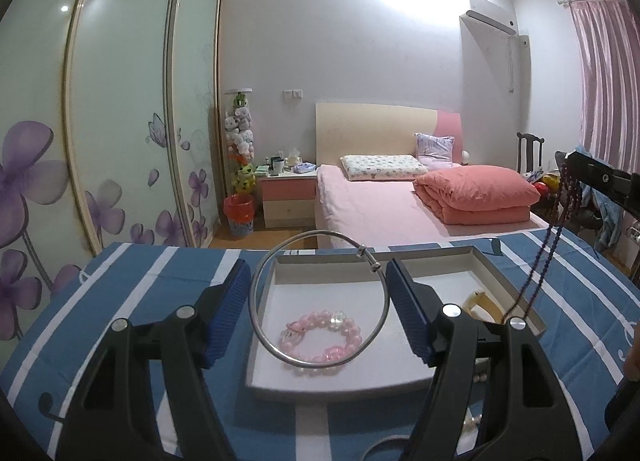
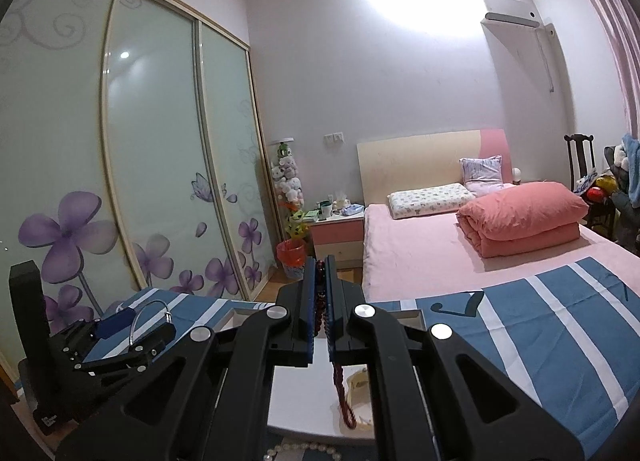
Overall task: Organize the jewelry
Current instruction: 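Lower the bangle into the gray tray with the left tool while the right tool drops the red beads there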
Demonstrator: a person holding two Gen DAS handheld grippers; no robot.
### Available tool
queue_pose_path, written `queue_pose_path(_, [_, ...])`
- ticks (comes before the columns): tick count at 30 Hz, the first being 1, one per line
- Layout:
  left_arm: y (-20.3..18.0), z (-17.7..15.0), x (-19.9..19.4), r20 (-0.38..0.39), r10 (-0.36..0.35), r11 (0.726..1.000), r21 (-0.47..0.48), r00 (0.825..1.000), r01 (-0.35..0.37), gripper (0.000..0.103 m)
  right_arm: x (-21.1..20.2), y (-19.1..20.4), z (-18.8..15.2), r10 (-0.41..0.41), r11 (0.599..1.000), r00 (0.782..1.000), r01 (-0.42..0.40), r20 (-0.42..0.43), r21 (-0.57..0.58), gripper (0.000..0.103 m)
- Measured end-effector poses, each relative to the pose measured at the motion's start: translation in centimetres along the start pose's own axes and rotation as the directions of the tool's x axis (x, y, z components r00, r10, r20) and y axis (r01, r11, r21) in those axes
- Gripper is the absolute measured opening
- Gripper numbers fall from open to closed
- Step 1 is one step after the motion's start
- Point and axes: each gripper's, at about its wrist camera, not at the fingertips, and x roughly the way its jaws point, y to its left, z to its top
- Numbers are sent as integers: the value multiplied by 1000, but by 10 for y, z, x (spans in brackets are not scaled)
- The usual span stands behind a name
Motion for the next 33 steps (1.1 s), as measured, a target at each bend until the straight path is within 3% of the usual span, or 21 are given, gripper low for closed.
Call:
queue_pose_path(24, [-13,-21,80,-107,-18,1000,-9,994,17,68,52,-13,-41,3,1000,986,2,-169,26,7])
queue_pose_path(26, [-12,-22,82,-112,-21,1000,-9,994,20,68,53,-13,-41,0,1000,985,5,-175,27,13])
queue_pose_path(28, [-12,-22,86,-121,-24,1000,-12,992,22,68,55,-12,-42,-6,999,985,12,-175,31,31])
queue_pose_path(33, [-12,-24,95,-144,-30,999,-24,989,27,69,57,-15,-41,-10,999,985,17,-173,38,34])
